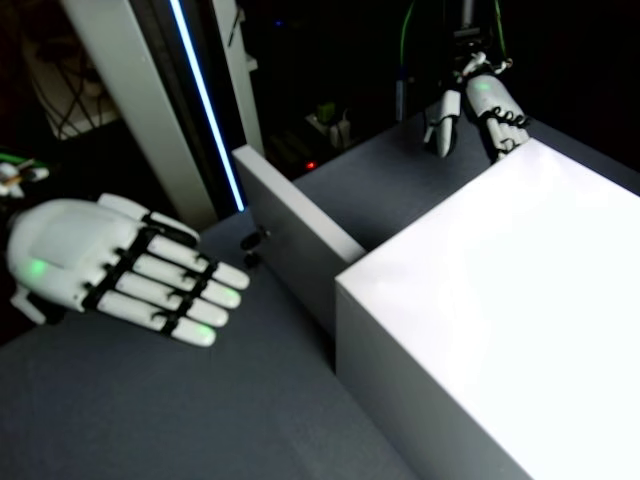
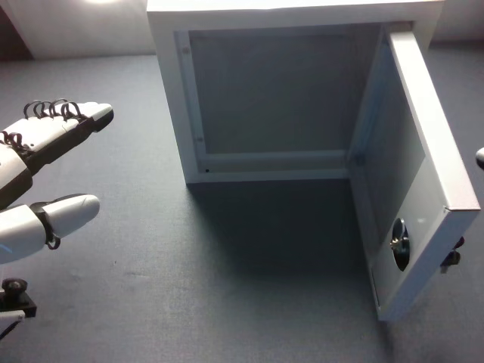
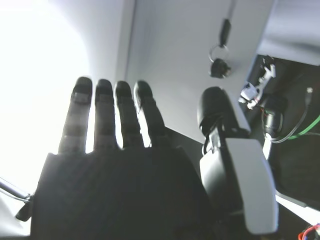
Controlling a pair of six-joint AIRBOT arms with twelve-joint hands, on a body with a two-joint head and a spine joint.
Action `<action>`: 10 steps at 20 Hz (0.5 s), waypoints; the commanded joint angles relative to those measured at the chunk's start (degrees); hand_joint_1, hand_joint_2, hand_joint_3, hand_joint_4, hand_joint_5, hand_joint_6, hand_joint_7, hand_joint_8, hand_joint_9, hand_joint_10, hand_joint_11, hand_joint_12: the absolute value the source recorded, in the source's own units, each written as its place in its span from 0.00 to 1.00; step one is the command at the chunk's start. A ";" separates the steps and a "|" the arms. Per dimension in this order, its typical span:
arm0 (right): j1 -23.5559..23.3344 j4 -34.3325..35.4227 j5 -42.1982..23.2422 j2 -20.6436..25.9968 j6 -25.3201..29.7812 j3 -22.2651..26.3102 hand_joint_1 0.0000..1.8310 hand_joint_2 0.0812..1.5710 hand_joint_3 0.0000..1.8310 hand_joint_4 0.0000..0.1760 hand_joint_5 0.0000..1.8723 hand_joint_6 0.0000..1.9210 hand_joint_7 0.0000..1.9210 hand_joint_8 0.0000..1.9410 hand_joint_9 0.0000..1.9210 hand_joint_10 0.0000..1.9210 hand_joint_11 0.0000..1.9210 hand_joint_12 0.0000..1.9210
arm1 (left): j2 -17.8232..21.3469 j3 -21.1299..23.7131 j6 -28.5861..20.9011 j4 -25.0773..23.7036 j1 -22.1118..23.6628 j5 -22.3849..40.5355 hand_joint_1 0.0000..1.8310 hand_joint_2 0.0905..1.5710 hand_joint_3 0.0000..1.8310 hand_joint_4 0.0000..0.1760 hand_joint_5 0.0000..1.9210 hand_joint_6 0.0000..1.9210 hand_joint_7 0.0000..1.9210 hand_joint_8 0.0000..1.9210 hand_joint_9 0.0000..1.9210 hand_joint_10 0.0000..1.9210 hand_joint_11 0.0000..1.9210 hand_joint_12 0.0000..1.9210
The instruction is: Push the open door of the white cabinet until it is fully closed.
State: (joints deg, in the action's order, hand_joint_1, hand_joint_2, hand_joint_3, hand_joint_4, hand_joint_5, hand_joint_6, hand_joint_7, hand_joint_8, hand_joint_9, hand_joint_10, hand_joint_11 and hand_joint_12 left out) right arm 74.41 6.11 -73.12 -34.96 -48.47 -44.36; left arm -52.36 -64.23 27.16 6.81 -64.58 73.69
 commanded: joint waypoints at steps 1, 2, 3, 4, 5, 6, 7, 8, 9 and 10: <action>-0.74 0.06 -6.70 0.43 0.58 0.11 0.10 0.86 0.00 0.00 0.10 0.02 0.08 0.01 0.06 0.03 0.00 0.34 | -0.03 -0.17 -0.31 1.30 0.12 7.19 0.15 0.92 0.00 0.00 0.00 0.00 0.00 0.00 0.00 0.00 0.00 0.00; -0.92 -0.57 -6.66 0.43 0.83 0.11 0.10 0.87 0.00 0.00 0.11 0.02 0.09 0.01 0.07 0.04 0.00 0.31 | -0.03 -0.17 -0.31 1.34 0.11 7.19 0.16 0.92 0.00 0.00 0.00 0.00 0.00 0.00 0.00 0.00 0.00 0.00; -1.16 -1.22 -6.62 0.43 1.11 0.12 0.09 0.87 0.00 0.00 0.11 0.02 0.09 0.01 0.07 0.04 0.00 0.30 | -0.04 -0.17 -0.31 1.37 0.11 7.19 0.16 0.92 0.00 0.00 0.00 0.00 0.00 0.00 0.00 0.00 0.00 0.00; -1.55 -1.99 -6.47 0.43 1.35 0.15 0.09 0.87 0.00 0.00 0.11 0.02 0.09 0.00 0.07 0.04 0.00 0.33 | -0.06 -0.17 -0.31 1.43 0.11 7.19 0.16 0.92 0.00 0.00 0.00 0.00 0.00 0.00 0.00 0.00 0.00 0.00; -2.01 -2.87 -6.19 0.42 1.61 0.18 0.08 0.87 0.00 0.00 0.12 0.02 0.10 0.00 0.08 0.04 0.00 0.38 | -0.08 -0.17 -0.31 1.55 0.09 7.28 0.16 0.92 0.00 0.00 0.00 0.00 0.00 0.00 0.00 0.00 0.00 0.00; -2.74 -4.06 -5.54 0.41 1.81 0.26 0.08 0.88 0.00 0.00 0.13 0.02 0.11 0.00 0.09 0.05 0.00 0.44 | -0.09 -0.16 -0.30 1.65 0.04 7.34 0.16 0.92 0.00 0.00 0.00 0.00 0.00 0.00 0.00 0.00 0.00 0.00; -3.21 -4.71 -5.08 0.39 1.97 0.27 0.08 0.87 0.00 0.00 0.12 0.02 0.11 0.00 0.10 0.05 0.00 0.47 | -0.10 -0.16 -0.30 1.72 0.03 7.38 0.16 0.92 0.00 0.00 0.00 0.00 0.00 0.00 0.00 0.00 0.00 0.00; -3.98 -5.74 -4.22 0.30 2.16 0.26 0.09 0.87 0.00 0.00 0.13 0.01 0.12 0.00 0.10 0.05 0.00 0.50 | -0.12 -0.16 -0.30 1.82 -0.01 7.47 0.16 0.92 0.00 0.00 0.00 0.00 0.00 0.00 0.00 0.00 0.00 0.00; -4.64 -6.61 -3.56 0.15 2.34 0.24 0.10 0.86 0.00 0.00 0.14 0.02 0.13 0.00 0.11 0.05 0.00 0.50 | -0.12 -0.15 -0.30 1.92 -0.04 7.57 0.16 0.92 0.00 0.00 0.00 0.00 0.00 0.00 0.00 0.00 0.00 0.00; -5.28 -7.34 -2.99 -0.01 2.53 0.20 0.10 0.86 0.00 0.00 0.15 0.02 0.14 0.01 0.12 0.05 0.00 0.55 | -0.16 -0.13 -0.30 2.02 -0.11 7.63 0.14 0.92 0.00 0.00 0.00 0.00 0.00 0.00 0.00 0.00 0.00 0.00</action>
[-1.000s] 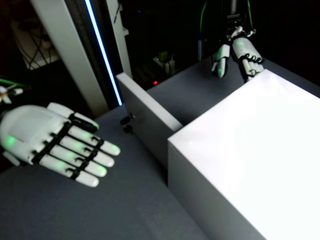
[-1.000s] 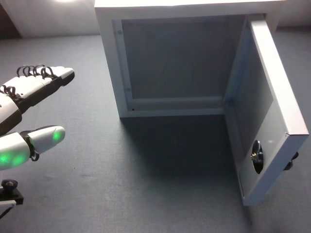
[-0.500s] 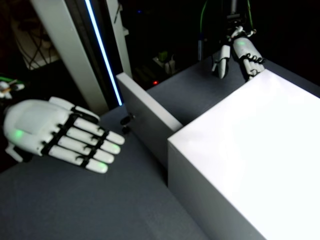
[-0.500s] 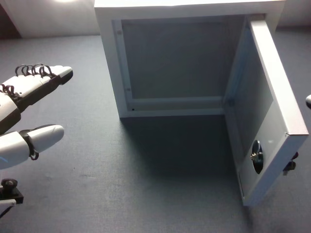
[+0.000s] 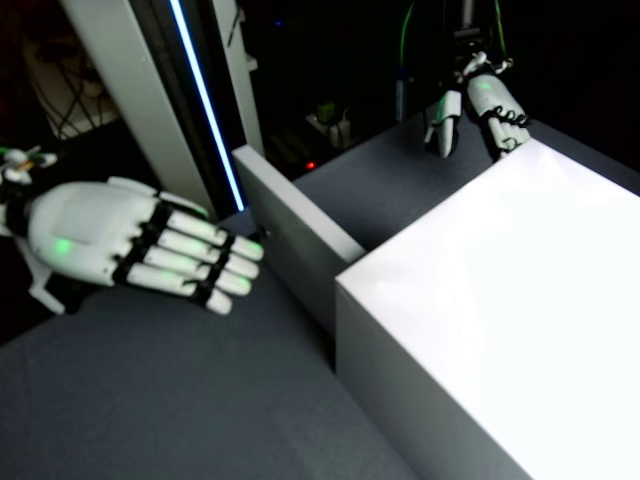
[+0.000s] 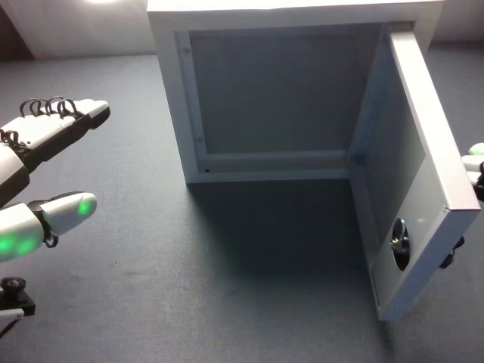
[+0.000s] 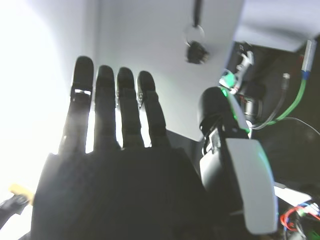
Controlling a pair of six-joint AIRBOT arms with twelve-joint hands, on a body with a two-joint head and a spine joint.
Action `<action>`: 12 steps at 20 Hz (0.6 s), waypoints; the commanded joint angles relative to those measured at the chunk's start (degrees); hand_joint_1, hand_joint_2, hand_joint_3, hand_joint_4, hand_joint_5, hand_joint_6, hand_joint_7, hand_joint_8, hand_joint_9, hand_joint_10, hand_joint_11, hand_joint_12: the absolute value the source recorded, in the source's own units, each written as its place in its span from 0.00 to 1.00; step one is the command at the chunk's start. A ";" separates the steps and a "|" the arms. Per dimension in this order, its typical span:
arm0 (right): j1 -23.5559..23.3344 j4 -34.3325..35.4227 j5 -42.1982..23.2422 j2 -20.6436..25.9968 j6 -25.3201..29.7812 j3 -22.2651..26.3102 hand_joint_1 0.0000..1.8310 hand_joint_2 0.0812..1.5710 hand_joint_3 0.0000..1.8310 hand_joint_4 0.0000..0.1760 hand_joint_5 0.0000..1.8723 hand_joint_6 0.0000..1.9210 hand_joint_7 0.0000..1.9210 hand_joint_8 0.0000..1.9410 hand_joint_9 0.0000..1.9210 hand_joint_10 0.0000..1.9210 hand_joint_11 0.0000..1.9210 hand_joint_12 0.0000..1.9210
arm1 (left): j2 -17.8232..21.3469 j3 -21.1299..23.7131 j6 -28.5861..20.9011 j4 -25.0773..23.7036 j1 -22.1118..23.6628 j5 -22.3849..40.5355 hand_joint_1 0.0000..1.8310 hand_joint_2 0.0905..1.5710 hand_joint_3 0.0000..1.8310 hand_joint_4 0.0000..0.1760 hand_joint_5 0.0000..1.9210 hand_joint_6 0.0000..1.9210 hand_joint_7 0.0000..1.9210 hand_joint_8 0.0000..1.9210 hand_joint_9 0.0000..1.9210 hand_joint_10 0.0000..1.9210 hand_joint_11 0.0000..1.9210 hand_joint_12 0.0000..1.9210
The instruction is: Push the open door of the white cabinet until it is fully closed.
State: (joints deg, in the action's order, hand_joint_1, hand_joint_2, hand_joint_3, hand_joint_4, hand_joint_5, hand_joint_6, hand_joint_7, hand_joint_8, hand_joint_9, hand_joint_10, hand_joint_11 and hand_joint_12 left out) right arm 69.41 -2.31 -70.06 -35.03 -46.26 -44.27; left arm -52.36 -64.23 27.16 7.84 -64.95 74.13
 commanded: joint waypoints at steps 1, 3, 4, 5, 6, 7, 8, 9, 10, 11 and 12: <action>-0.88 0.24 -5.44 -0.17 0.63 0.02 0.10 0.86 0.00 0.00 0.15 0.01 0.14 0.00 0.12 0.05 0.00 0.58 | -0.17 -0.11 -0.30 1.02 0.17 7.22 0.13 0.92 0.00 0.00 0.00 0.00 0.00 0.00 0.00 0.00 0.00 0.00; -2.41 -1.47 -4.02 -0.66 1.32 -0.23 0.09 0.87 0.00 0.00 0.15 0.01 0.14 0.00 0.12 0.05 0.00 0.56 | -0.16 -0.08 -0.30 1.14 0.04 7.28 0.14 0.92 0.00 0.00 0.00 0.00 0.00 0.00 0.00 0.00 0.00 0.00; -3.16 -2.30 -3.24 -0.87 1.59 -0.36 0.10 0.87 0.00 0.00 0.15 0.01 0.14 0.00 0.12 0.05 0.00 0.56 | -0.17 -0.06 -0.30 1.27 -0.03 7.40 0.15 0.92 0.00 0.00 0.00 0.00 0.00 0.00 0.00 0.00 0.00 0.00; -4.27 -3.34 -2.23 -1.28 2.08 -0.61 0.10 0.87 0.00 0.00 0.15 0.01 0.13 0.00 0.11 0.05 0.00 0.53 | -0.15 -0.02 -0.30 1.45 -0.21 7.60 0.16 0.92 0.00 0.00 0.00 0.00 0.00 0.00 0.00 0.00 0.00 0.00; -5.41 -4.27 -1.28 -1.75 2.43 -0.88 0.09 0.87 0.00 0.00 0.15 0.01 0.13 0.00 0.10 0.05 0.00 0.52 | -0.14 0.01 -0.30 1.60 -0.39 7.74 0.15 0.92 0.00 0.00 0.00 0.00 0.00 0.00 0.00 0.00 0.00 0.00; -6.11 -4.82 -0.76 -2.12 2.65 -1.07 0.10 0.87 0.00 0.00 0.15 0.01 0.13 0.00 0.11 0.05 0.00 0.51 | -0.13 0.03 -0.30 1.70 -0.54 7.84 0.15 0.92 0.00 0.00 0.00 0.00 0.00 0.00 0.00 0.00 0.00 0.00; -7.02 -5.46 -0.06 -2.58 2.85 -1.31 0.08 0.88 0.00 0.00 0.16 0.01 0.13 0.00 0.10 0.05 0.00 0.50 | -0.14 0.06 -0.30 1.79 -0.58 7.92 0.15 0.92 0.00 0.00 0.00 0.00 0.00 0.00 0.00 0.00 0.00 0.00; -7.65 -5.93 0.39 -2.97 3.00 -1.49 0.06 0.87 0.00 0.00 0.16 0.01 0.13 0.00 0.11 0.05 0.00 0.54 | -0.14 0.08 -0.30 1.84 -0.62 7.98 0.16 0.92 0.00 0.00 0.00 0.00 0.00 0.00 0.00 0.00 0.00 0.00; -8.59 -6.61 0.87 -3.76 3.25 -1.86 0.06 0.87 0.00 0.00 0.17 0.01 0.14 0.00 0.12 0.06 0.00 0.58 | -0.13 0.10 -0.30 1.97 -0.69 8.15 0.16 0.92 0.00 0.00 0.00 0.00 0.00 0.00 0.00 0.00 0.00 0.00; -9.06 -6.96 1.04 -4.20 3.46 -2.08 0.06 0.87 0.00 0.00 0.16 0.01 0.14 0.00 0.12 0.06 0.00 0.61 | -0.13 0.10 -0.30 2.06 -0.72 8.22 0.16 0.92 0.00 0.00 0.00 0.00 0.00 0.00 0.00 0.00 0.00 0.00; -9.80 -7.51 1.42 -4.82 3.78 -2.37 0.05 0.87 0.00 0.00 0.15 0.00 0.14 0.00 0.12 0.07 0.00 0.66 | -0.14 0.10 -0.30 2.16 -0.78 8.32 0.17 0.92 0.00 0.00 0.00 0.00 0.00 0.00 0.00 0.00 0.00 0.00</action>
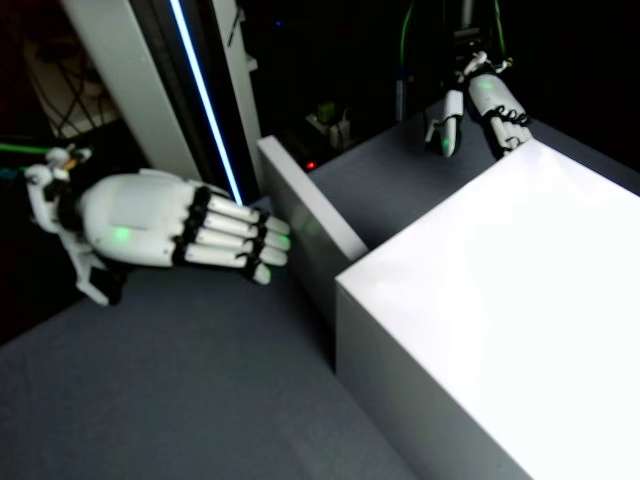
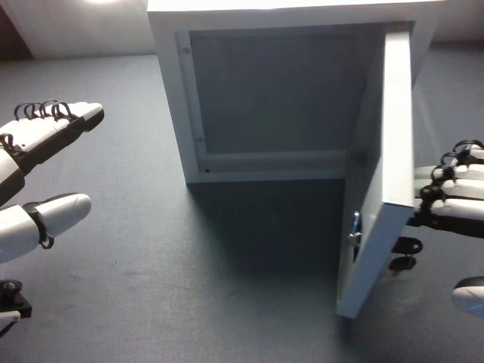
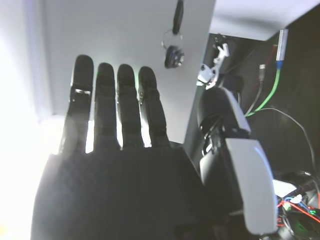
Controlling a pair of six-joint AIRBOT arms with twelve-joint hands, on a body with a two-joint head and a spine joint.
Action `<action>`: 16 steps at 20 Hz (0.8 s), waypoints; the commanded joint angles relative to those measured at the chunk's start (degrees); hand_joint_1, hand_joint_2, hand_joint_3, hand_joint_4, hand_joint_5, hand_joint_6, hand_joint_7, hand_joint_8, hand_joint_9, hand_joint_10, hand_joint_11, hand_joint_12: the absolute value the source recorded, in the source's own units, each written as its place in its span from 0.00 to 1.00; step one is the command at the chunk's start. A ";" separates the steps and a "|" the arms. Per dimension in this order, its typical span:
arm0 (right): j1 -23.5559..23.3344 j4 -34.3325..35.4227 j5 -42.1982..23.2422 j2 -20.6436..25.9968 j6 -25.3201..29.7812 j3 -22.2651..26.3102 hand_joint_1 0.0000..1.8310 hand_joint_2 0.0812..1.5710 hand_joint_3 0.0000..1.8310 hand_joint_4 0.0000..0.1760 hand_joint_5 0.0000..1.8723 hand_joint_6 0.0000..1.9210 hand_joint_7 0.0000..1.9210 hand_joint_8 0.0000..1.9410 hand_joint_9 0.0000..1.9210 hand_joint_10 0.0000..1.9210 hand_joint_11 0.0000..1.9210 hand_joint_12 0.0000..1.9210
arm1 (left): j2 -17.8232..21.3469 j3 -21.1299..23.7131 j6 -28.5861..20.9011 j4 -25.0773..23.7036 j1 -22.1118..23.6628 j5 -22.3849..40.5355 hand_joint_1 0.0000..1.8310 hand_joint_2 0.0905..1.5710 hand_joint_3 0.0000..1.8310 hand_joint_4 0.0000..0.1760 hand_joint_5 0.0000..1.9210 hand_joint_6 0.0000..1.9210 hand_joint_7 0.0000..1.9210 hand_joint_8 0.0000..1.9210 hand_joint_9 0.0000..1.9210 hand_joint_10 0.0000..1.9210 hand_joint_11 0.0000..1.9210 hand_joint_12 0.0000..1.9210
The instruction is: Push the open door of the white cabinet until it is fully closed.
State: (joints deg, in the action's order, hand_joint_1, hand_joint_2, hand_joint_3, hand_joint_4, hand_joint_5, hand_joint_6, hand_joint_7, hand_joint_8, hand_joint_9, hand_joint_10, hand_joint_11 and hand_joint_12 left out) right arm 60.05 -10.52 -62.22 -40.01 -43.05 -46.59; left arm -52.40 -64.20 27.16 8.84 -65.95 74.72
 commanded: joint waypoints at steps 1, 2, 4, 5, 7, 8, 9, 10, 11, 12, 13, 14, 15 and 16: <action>-1.22 0.23 -5.88 -0.47 0.77 -0.35 0.04 0.87 0.00 0.00 0.15 0.00 0.13 0.00 0.08 0.12 0.00 0.66 | -0.10 0.10 -0.30 1.24 0.13 7.86 0.17 0.92 0.00 0.00 0.00 0.00 0.00 0.00 0.00 0.00 0.00 0.00; -1.97 -0.18 -5.46 -1.06 0.99 -0.64 0.04 0.87 0.00 0.00 0.14 0.00 0.12 0.00 0.04 0.20 0.00 0.65 | -0.05 0.14 -0.31 1.27 0.03 7.96 0.17 0.92 0.00 0.00 0.00 0.00 0.00 0.00 0.00 0.00 0.00 0.00; -3.42 -1.15 -4.79 -2.38 1.46 -1.29 0.04 0.88 0.00 0.00 0.11 0.00 0.09 0.00 0.00 0.23 0.00 0.56 | -0.01 0.22 -0.31 1.52 -0.24 8.25 0.17 0.92 0.00 0.00 0.00 0.00 0.00 0.00 0.00 0.00 0.00 0.00; -4.03 -1.54 -4.50 -2.93 1.63 -1.56 0.03 0.88 0.00 0.00 0.10 0.00 0.08 0.00 0.00 0.21 0.00 0.53 | 0.00 0.23 -0.31 1.67 -0.38 8.40 0.17 0.92 0.00 0.00 0.00 0.00 0.00 0.00 0.00 0.00 0.00 0.00; -5.34 -2.35 -3.93 -3.94 2.01 -2.07 0.01 0.88 0.00 0.00 0.12 0.01 0.10 0.01 0.00 0.24 0.00 0.59 | 0.01 0.28 -0.31 1.84 -0.50 8.60 0.17 0.92 0.00 0.00 0.00 0.00 0.00 0.00 0.00 0.00 0.00 0.00; -6.11 -2.81 -3.51 -4.65 2.17 -2.42 0.02 0.88 0.00 0.00 0.12 0.02 0.11 0.01 0.00 0.26 0.00 0.60 | 0.00 0.29 -0.31 1.92 -0.58 8.70 0.17 0.92 0.00 0.00 0.00 0.00 0.00 0.00 0.00 0.00 0.00 0.00; -6.88 -3.26 -3.04 -5.29 2.33 -2.74 0.05 0.87 0.00 0.00 0.12 0.02 0.11 0.01 0.00 0.27 0.00 0.55 | 0.00 0.31 -0.31 1.98 -0.68 8.77 0.17 0.92 0.00 0.00 0.00 0.00 0.00 0.00 0.00 0.00 0.00 0.00; -7.75 -3.73 -2.49 -6.06 2.50 -3.17 0.07 0.87 0.00 0.00 0.11 0.01 0.11 0.01 0.00 0.27 0.00 0.50 | 0.02 0.35 -0.31 2.14 -0.84 8.93 0.17 0.92 0.00 0.00 0.00 0.00 0.00 0.00 0.00 0.00 0.00 0.00; -8.51 -4.15 -2.12 -6.75 2.70 -3.55 0.06 0.88 0.00 0.00 0.11 0.01 0.10 0.00 0.00 0.25 0.00 0.48 | 0.04 0.37 -0.31 2.29 -1.01 9.13 0.17 0.92 0.00 0.00 0.00 0.00 0.00 0.00 0.00 0.00 0.00 0.00; -9.29 -4.50 -1.71 -7.44 2.79 -3.90 0.05 0.88 0.00 0.00 0.10 0.01 0.09 0.01 0.00 0.21 0.00 0.38 | 0.08 0.43 -0.31 2.48 -1.19 9.38 0.18 0.92 0.00 0.00 0.00 0.00 0.00 0.00 0.00 0.00 0.00 0.00; -10.34 -4.79 -1.20 -8.28 2.79 -4.35 0.05 0.87 0.00 0.00 0.11 0.02 0.10 0.01 0.00 0.22 0.00 0.34 | 0.13 0.48 -0.31 2.72 -1.42 9.67 0.19 0.92 0.00 0.00 0.00 0.00 0.00 0.00 0.00 0.00 0.00 0.00; -11.16 -5.00 -0.83 -9.06 2.80 -4.80 0.05 0.87 0.00 0.00 0.10 0.02 0.10 0.01 0.00 0.23 0.00 0.39 | 0.16 0.52 -0.31 2.84 -1.53 9.85 0.19 0.92 0.00 0.00 0.00 0.00 0.00 0.00 0.00 0.00 0.00 0.00; -11.61 -5.05 -0.59 -9.49 2.80 -5.06 0.05 0.87 0.00 0.00 0.10 0.02 0.10 0.01 0.00 0.23 0.00 0.39 | 0.17 0.53 -0.31 2.88 -1.56 9.92 0.19 0.92 0.00 0.00 0.00 0.00 0.00 0.00 0.00 0.00 0.00 0.00; -12.19 -5.07 -0.35 -10.12 2.80 -5.43 0.05 0.87 0.00 0.00 0.09 0.02 0.10 0.01 0.00 0.25 0.00 0.43 | 0.18 0.54 -0.31 2.93 -1.59 9.98 0.18 0.92 0.00 0.00 0.00 0.00 0.00 0.00 0.00 0.00 0.00 0.00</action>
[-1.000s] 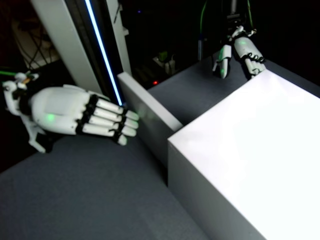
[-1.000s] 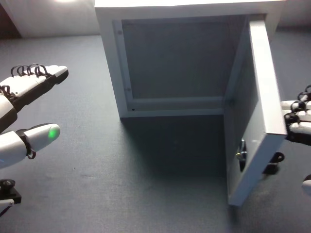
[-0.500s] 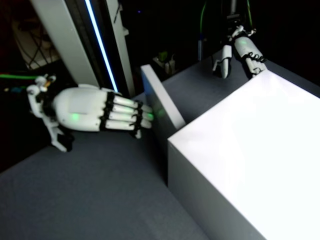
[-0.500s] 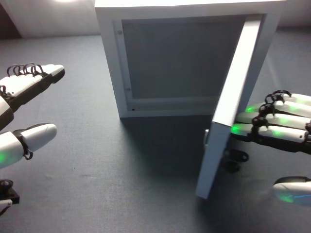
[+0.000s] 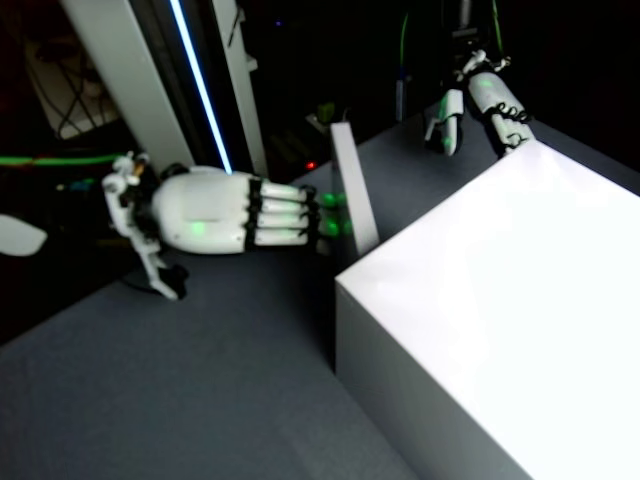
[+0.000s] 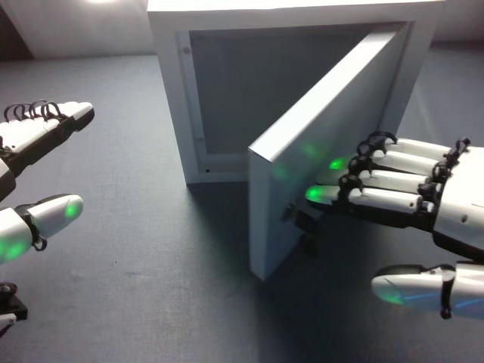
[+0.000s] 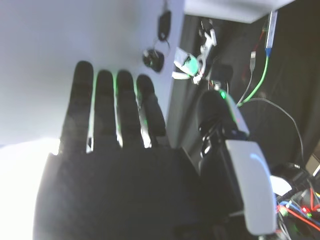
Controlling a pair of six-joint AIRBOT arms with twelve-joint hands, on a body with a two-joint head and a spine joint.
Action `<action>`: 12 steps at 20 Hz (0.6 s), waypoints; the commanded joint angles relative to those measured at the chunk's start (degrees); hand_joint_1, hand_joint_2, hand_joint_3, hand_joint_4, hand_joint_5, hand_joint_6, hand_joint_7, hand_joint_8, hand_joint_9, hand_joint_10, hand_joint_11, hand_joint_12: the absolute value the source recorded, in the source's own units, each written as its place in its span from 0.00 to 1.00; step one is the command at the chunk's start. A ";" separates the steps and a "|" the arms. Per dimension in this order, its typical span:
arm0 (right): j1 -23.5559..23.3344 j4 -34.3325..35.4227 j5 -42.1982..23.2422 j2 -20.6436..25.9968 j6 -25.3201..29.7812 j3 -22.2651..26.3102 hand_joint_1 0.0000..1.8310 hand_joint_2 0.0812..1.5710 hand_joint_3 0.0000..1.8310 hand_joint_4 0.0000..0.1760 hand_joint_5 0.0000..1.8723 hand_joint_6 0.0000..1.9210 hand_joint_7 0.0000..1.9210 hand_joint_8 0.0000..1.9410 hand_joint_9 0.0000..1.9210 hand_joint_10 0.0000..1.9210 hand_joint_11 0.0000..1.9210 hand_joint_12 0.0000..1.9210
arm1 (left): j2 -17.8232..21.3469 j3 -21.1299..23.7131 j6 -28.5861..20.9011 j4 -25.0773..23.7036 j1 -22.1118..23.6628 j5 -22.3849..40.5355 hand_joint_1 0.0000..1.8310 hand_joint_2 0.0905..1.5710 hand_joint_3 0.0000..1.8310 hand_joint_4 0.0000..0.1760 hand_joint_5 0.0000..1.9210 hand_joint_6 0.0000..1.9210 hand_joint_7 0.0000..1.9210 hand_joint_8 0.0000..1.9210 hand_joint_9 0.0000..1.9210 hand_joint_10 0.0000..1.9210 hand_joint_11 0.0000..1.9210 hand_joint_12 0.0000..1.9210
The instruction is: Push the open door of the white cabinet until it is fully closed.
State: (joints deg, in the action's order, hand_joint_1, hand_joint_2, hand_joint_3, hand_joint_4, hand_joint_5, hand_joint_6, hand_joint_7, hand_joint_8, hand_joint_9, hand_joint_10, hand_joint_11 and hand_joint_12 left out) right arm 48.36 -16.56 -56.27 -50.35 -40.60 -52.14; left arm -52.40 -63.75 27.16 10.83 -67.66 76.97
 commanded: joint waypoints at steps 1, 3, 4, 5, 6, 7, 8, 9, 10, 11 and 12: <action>-0.98 0.96 -6.20 -0.51 0.35 -0.30 0.06 0.87 0.00 0.00 0.09 0.02 0.09 0.00 0.00 0.22 0.00 0.39 | 0.17 0.08 -0.31 0.98 0.09 7.78 0.17 0.92 0.00 0.00 0.00 0.00 0.00 0.00 0.00 0.00 0.00 0.00; -1.69 0.97 -5.87 -1.56 0.36 -0.89 0.05 0.88 0.00 0.00 0.09 0.03 0.10 0.00 0.00 0.23 0.00 0.40 | 0.13 0.09 -0.31 0.98 0.09 7.79 0.17 0.92 0.00 0.00 0.00 0.00 0.00 0.00 0.00 0.00 0.00 0.00; -2.21 1.01 -5.54 -2.20 0.36 -1.26 0.05 0.88 0.00 0.00 0.09 0.03 0.10 0.00 0.00 0.23 0.00 0.41 | 0.09 0.08 -0.31 0.99 0.07 7.86 0.17 0.92 0.00 0.00 0.00 0.00 0.00 0.00 0.00 0.00 0.00 0.00; -2.74 1.04 -5.05 -2.83 0.36 -1.70 0.05 0.88 0.00 0.00 0.08 0.02 0.09 0.00 0.00 0.20 0.00 0.32 | 0.06 0.08 -0.31 1.02 0.05 7.94 0.17 0.92 0.00 0.00 0.00 0.00 0.00 0.00 0.00 0.00 0.00 0.00; -3.20 1.17 -4.59 -3.44 0.36 -2.11 0.07 0.88 0.00 0.00 0.09 0.02 0.08 0.00 0.00 0.19 0.00 0.26 | 0.05 0.08 -0.31 1.05 0.03 7.97 0.17 0.92 0.00 0.00 0.00 0.00 0.00 0.00 0.00 0.00 0.00 0.00; -3.61 1.61 -4.38 -4.27 0.36 -2.68 0.08 0.88 0.00 0.00 0.10 0.02 0.08 0.00 0.00 0.18 0.00 0.25 | 0.01 0.05 -0.31 1.05 0.02 7.97 0.17 0.92 0.00 0.00 0.00 0.00 0.00 0.00 0.00 0.00 0.00 0.00; -3.85 1.91 -4.30 -4.72 0.36 -2.98 0.11 0.87 0.00 0.00 0.10 0.02 0.09 0.00 0.01 0.18 0.00 0.30 | -0.05 0.02 -0.31 1.06 0.02 7.96 0.18 0.92 0.00 0.00 0.00 0.00 0.00 0.00 0.00 0.00 0.00 0.00; -4.52 2.08 -3.99 -5.62 0.35 -3.59 0.11 0.87 0.00 0.00 0.10 0.01 0.09 0.00 0.01 0.19 0.00 0.38 | -0.20 0.00 -0.31 1.14 0.02 7.97 0.18 0.92 0.00 0.00 0.00 0.00 0.00 0.00 0.00 0.00 0.00 0.00; -5.03 2.22 -3.61 -6.22 0.35 -4.02 0.14 0.86 0.00 0.00 0.10 0.01 0.10 0.00 0.02 0.20 0.00 0.48 | -0.27 -0.01 -0.32 1.17 0.01 8.01 0.18 0.92 0.00 0.00 0.00 0.00 0.00 0.00 0.00 0.00 0.00 0.00; -5.37 2.33 -3.33 -6.68 0.35 -4.37 0.15 0.85 0.00 0.00 0.11 0.01 0.10 0.00 0.01 0.20 0.00 0.51 | -0.30 -0.03 -0.34 1.17 -0.01 8.02 0.19 0.92 0.00 0.00 0.00 0.00 0.00 0.00 0.00 0.00 0.00 0.00; -5.70 2.51 -3.05 -7.10 0.34 -4.66 0.16 0.84 0.00 0.00 0.11 0.01 0.10 0.00 0.02 0.19 0.00 0.50 | -0.30 -0.04 -0.36 1.17 -0.01 8.04 0.19 0.92 0.00 0.00 0.00 0.00 0.00 0.00 0.00 0.00 0.00 0.00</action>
State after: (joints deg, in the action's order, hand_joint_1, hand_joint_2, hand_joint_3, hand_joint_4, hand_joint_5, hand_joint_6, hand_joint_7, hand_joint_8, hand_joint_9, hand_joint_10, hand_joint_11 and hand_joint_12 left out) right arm 43.27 -14.87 -52.51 -57.63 -40.53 -56.86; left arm -52.64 -63.75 27.16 11.05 -67.90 77.56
